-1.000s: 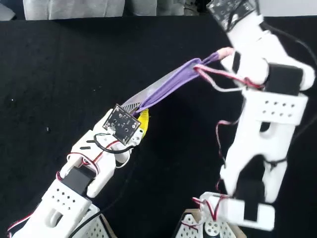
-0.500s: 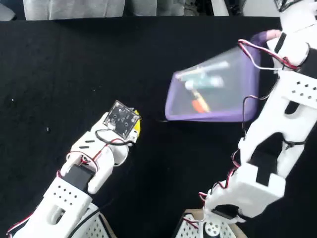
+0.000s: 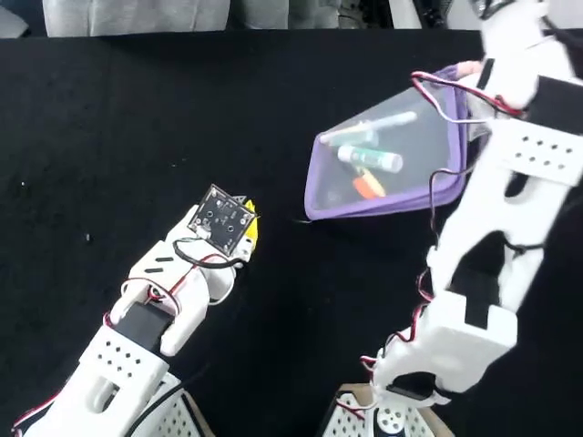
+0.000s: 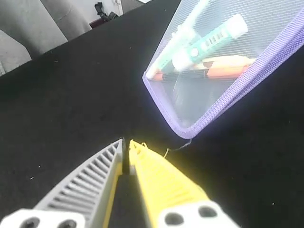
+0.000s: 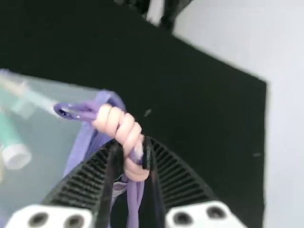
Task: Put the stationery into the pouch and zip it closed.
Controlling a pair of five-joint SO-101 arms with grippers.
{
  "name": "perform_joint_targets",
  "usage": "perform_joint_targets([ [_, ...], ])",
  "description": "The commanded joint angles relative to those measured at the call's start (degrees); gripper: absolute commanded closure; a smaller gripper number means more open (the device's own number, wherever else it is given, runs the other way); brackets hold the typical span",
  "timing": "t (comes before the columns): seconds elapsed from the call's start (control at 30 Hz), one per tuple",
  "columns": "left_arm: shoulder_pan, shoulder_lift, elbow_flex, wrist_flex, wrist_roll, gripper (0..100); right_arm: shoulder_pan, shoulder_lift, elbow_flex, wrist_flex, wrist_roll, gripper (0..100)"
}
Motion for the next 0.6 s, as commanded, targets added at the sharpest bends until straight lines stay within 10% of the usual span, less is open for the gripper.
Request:
perform_joint_targets([
  [0.0,-1.89,-0.26,-1.89,-0.97,-0.09,97,-4.48,1.10,4.26,0.00,-0.09,98.6],
  [0.57,-4.88,-0.26,-1.27,-3.87,0.00,97,-28.31,2.86,9.71,-0.35,-4.84,91.0],
])
